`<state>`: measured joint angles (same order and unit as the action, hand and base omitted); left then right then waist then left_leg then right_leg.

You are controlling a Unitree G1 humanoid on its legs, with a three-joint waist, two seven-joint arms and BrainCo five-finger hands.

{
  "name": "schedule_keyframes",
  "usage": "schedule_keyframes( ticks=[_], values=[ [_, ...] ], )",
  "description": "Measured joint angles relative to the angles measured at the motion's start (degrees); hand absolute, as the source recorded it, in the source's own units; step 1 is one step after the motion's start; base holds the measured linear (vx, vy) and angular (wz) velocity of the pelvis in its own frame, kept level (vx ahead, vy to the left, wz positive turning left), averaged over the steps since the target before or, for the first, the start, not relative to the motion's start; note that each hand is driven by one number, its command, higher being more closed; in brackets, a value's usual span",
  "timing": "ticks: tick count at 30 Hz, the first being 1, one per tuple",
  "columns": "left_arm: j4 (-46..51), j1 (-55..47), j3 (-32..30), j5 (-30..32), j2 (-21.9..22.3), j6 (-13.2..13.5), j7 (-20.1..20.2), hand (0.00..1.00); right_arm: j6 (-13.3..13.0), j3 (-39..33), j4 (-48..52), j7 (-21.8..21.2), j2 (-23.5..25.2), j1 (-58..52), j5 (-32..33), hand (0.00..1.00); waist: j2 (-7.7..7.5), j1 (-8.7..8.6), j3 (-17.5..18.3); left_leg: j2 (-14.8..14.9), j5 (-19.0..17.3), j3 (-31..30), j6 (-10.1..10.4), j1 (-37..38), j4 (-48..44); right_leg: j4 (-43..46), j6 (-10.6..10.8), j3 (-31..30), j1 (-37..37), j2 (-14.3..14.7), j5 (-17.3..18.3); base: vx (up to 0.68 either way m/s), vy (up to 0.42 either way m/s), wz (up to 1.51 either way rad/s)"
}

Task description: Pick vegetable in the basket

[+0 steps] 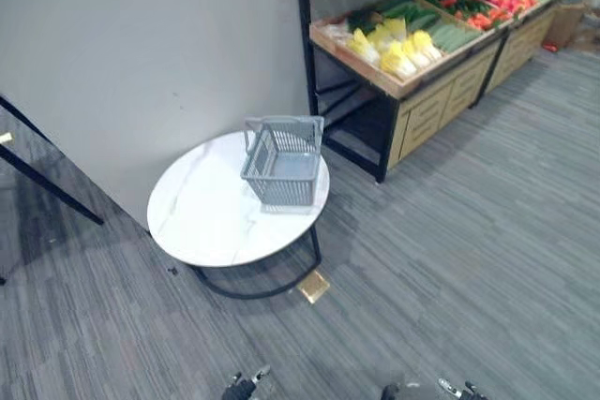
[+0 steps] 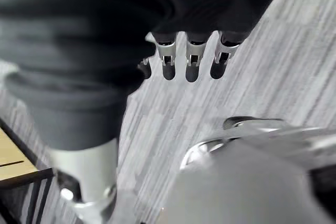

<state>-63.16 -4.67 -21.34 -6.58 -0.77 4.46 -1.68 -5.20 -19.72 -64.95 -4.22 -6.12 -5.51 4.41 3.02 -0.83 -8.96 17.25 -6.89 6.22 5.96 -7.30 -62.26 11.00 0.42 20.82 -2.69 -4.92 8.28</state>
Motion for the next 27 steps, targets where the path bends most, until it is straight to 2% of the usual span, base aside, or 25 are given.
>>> schedule_keyframes(
  ticks=[2,4,5,6,7,8,9,10,12,14,15,16,17,18,19,20,21,22,24,25,27],
  values=[
    [0.6,0.1,0.9,-0.3,-0.5,0.1,0.0,0.0,0.1,0.1,-0.3,0.1,-0.1,1.1,0.1,0.0,0.09,0.72,-0.1,-0.8,-3.4,2.7,-0.3,-5.6,3.7,-3.6,1.0,0.2,-3.7,-0.1,0.2,0.38,0.002,0.06],
    [0.4,-0.1,2.7,-1.5,-1.4,0.2,-0.3,0.0,0.1,0.6,-0.3,0.1,-0.1,1.6,0.2,0.0,-0.31,1.42,-0.1,-3.3,-4.8,5.6,-1.0,-8.2,15.9,-6.1,2.7,0.8,-6.5,-1.0,0.3,0.33,0.116,0.09],
    [-0.1,-0.4,3.3,-1.9,-1.7,0.1,-0.5,0.0,0.0,1.6,-0.1,0.1,0.0,1.8,0.7,0.0,-0.43,1.8,-0.2,-5.5,-3.7,7.6,-2.1,-8.3,28.5,-6.8,4.1,1.0,-8.0,-1.8,1.1,0.37,0.192,0.12],
    [-0.4,-1.2,3.8,-1.8,-1.6,0.0,-0.6,0.0,-0.1,2.6,0.1,0.1,-0.2,1.9,0.7,0.0,-0.21,2.2,-0.2,-7.8,-0.2,8.3,-2.7,-7.5,41.4,-6.9,5.7,1.1,-9.3,-2.2,2.2,0.47,0.269,-0.02],
    [-0.7,-2.2,4.2,-1.9,-1.7,0.1,-0.6,0.0,-0.1,3.3,0.0,0.2,-0.3,2.0,0.7,0.0,-0.56,3.15,-0.1,-9.0,5.1,8.8,-5.9,-6.2,45.1,-7.3,6.5,0.2,-10.7,-2.6,2.9,0.43,0.226,-0.07],
    [-0.9,-2.8,4.1,-1.9,-2.5,0.0,-0.5,0.0,-0.1,4.5,-0.1,0.2,0.5,2.2,0.7,0.0,-1.52,3.59,0.1,-10.6,4.8,9.6,-6.0,-5.2,46.3,-8.3,6.0,-1.0,-11.6,-3.4,3.2,0.46,0.172,0.06],
    [-0.8,-3.9,4.5,-2.0,-3.8,0.1,-0.7,0.0,-0.5,7.3,0.0,-0.1,1.6,2.7,0.6,0.0,-4.45,3.35,1.3,-12.6,4.6,10.0,-6.9,-5.5,47.0,-9.9,5.4,-3.6,-11.5,-3.6,2.6,0.46,0.11,0.25],
    [-1.3,-3.6,4.3,-1.9,-4.5,-0.1,-0.5,0.0,-0.5,8.6,-0.2,-0.1,2.5,4.3,0.6,0.0,-5.52,3.7,0.9,-13.5,2.7,10.2,-8.4,-6.7,44.8,-10.6,6.2,-4.8,-11.5,-4.4,0.6,0.51,0.156,0.32],
    [-2.6,-3.6,3.2,-1.8,-4.3,-0.1,-0.5,0.0,-0.5,9.0,-0.1,-0.1,2.8,5.3,0.5,0.0,-5.5,4.04,1.0,-14.6,2.0,10.7,-9.5,-5.3,45.5,-8.5,6.7,-6.4,-11.4,-5.5,-1.1,0.37,0.167,0.18],
    [-3.1,-4.1,2.8,-1.6,-3.9,-0.2,-0.7,0.0,-1.2,9.1,-0.1,-0.1,2.7,5.5,-0.1,0.0,-4.77,4.54,1.4,-16.0,0.9,10.8,-9.8,-1.7,49.4,-0.3,7.0,-8.9,-8.5,-7.0,-1.6,0.29,0.162,0.04],
    [-3.7,-4.8,2.4,-1.2,-3.8,-0.3,-0.7,0.0,-1.5,9.1,0.0,-0.1,2.8,5.6,-0.2,0.0,-4.21,4.7,1.6,-16.4,0.4,10.9,-9.2,1.0,52.0,9.9,7.1,-11.0,-4.4,-8.0,-2.2,0.26,0.154,-0.08],
    [-4.1,-5.0,2.2,-1.0,-3.9,-0.6,-0.7,0.0,-1.4,9.2,0.0,-0.1,2.8,5.6,-0.7,0.0,-4.12,4.68,1.6,-16.5,0.3,11.0,-9.2,2.5,53.1,15.5,7.5,-11.9,-2.1,-8.5,-3.6,0.27,0.136,-0.06],
    [-4.7,-5.7,2.9,-0.9,-3.9,-1.4,-0.7,0.0,-1.4,10.1,-0.1,-0.1,2.9,5.1,-1.7,0.0,-4.17,4.15,1.6,-16.6,-0.2,10.8,-9.0,5.0,54.7,26.8,11.1,-12.4,1.9,-9.3,-6.1,0.28,0.081,0.01],
    [-4.6,-6.4,3.1,-0.4,-4.3,-1.8,-0.7,0.0,-1.4,10.8,0.1,-0.1,2.7,4.8,-2.2,0.0,-4.19,3.82,1.6,-16.8,-0.8,10.4,-9.1,7.3,55.4,37.4,12.1,-12.7,6.3,-9.6,-6.6,0.23,0.053,0.08],
    [-4.6,-6.4,3.1,0.0,-4.5,-2.1,-0.7,0.0,-1.4,10.8,0.1,-0.1,2.6,4.6,-2.3,0.0,-4.57,3.47,1.6,-17.0,-0.8,10.0,-9.4,8.7,55.7,41.4,12.3,-12.0,7.7,-9.7,-6.3,0.39,0.035,0.17],
    [-4.7,-6.5,3.1,0.2,-5.0,-2.2,-0.6,0.0,-1.5,10.2,0.3,-0.1,2.7,4.2,-2.2,0.0,-5.18,2.81,1.4,-17.5,-1.1,9.0,-9.7,11.8,56.4,47.3,11.3,-9.7,9.4,-10.4,-5.6,0.29,-0.011,0.33],
    [-4.7,-6.5,3.2,0.2,-5.1,-2.2,-0.6,0.0,-1.6,9.5,0.6,0.0,2.6,4.1,-2.3,0.0,-5.31,2.39,1.4,-17.6,-1.3,8.0,-9.8,13.7,56.9,48.8,10.5,-7.6,9.9,-10.8,-4.2,0.46,-0.057,0.65],
    [-4.5,-5.2,3.7,0.3,-5.1,-2.1,-0.6,0.0,-1.5,8.3,0.8,0.1,2.6,4.0,-2.3,0.0,-5.06,1.7,1.3,-17.4,-1.2,6.1,-9.8,16.1,58.1,47.0,8.7,-4.2,11.0,-11.1,-0.4,0.3,-0.081,0.69],
    [-4.1,-3.8,3.7,0.2,-4.9,-2.0,-0.7,0.0,-1.5,7.0,0.9,0.0,2.8,4.0,-2.4,0.0,-4.84,1.3,1.2,-16.7,-1.2,4.5,-9.8,17.3,58.3,40.7,6.3,-2.0,11.7,-11.2,1.8,0.23,-0.119,0.76],
    [-3.7,-3.2,3.6,0.2,-4.6,-1.7,-0.7,0.0,-1.5,6.0,0.9,0.0,2.9,4.0,-2.4,0.0,-4.68,1.06,1.1,-15.9,-1.3,3.1,-9.7,18.1,58.3,31.5,5.8,-1.7,11.8,-11.2,2.1,0.18,-0.158,0.74],
    [-3.3,-2.8,3.4,0.3,-4.2,-1.3,-0.8,0.0,-1.4,4.5,1.0,0.1,3.0,4.0,-2.5,0.0,-4.24,1.12,1.1,-14.6,-2.3,1.6,-8.1,18.7,58.7,21.0,6.0,-2.4,11.5,-10.9,1.4,0.2,-0.238,0.59]
  ],
)
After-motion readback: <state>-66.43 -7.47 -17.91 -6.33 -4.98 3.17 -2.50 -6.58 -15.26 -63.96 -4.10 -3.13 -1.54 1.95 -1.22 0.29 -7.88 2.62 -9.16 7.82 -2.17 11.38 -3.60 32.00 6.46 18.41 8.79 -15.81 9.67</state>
